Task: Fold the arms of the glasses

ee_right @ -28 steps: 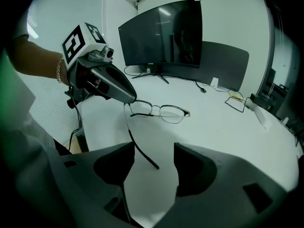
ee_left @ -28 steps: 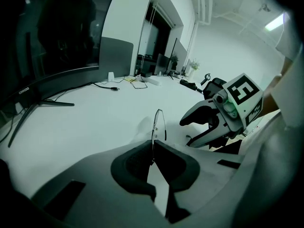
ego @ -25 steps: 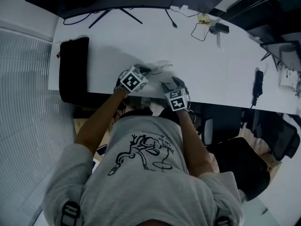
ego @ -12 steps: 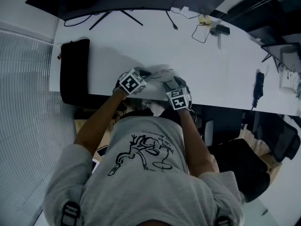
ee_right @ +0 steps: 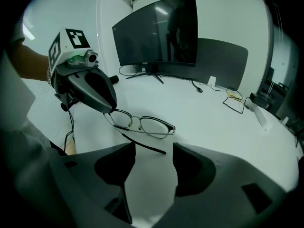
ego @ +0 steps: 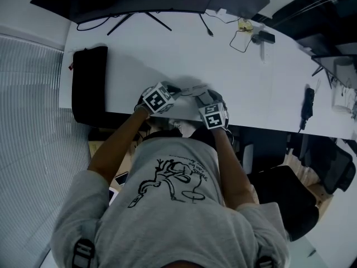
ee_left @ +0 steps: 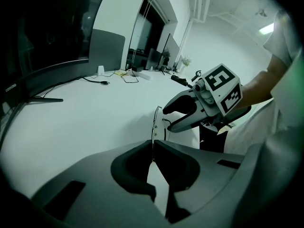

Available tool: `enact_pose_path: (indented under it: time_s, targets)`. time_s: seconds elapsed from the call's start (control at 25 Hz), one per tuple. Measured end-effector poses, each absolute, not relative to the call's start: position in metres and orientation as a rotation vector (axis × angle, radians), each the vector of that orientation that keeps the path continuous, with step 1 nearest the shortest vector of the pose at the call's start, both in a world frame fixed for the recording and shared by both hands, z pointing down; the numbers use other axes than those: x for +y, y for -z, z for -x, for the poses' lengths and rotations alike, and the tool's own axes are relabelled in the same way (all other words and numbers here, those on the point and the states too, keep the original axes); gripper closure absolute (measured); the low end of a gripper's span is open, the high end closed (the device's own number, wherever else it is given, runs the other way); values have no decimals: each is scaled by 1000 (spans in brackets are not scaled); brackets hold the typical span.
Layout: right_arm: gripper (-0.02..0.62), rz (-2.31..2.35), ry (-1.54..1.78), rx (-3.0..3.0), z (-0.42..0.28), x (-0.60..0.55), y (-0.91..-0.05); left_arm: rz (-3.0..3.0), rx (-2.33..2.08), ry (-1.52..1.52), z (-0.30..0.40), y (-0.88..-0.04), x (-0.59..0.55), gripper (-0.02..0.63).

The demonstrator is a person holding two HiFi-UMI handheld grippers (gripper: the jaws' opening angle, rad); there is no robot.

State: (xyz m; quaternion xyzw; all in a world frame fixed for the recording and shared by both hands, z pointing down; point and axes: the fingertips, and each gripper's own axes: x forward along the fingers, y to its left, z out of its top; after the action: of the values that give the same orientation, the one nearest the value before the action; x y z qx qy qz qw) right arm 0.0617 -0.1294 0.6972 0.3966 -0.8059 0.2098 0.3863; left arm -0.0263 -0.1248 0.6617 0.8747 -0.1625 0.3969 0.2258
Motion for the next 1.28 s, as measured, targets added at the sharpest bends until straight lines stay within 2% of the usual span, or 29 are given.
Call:
enact_pose_path:
  time_s: [0.72, 1.28]
  targets:
    - [345, -995, -533, -2061, -63, -138, -695, -2425, -446, -1143, 22, -666, -121, 574]
    - [452, -1094, -536, -2130, -90, -126, -669, -2579, -647, -1191, 7, -666, -111, 574]
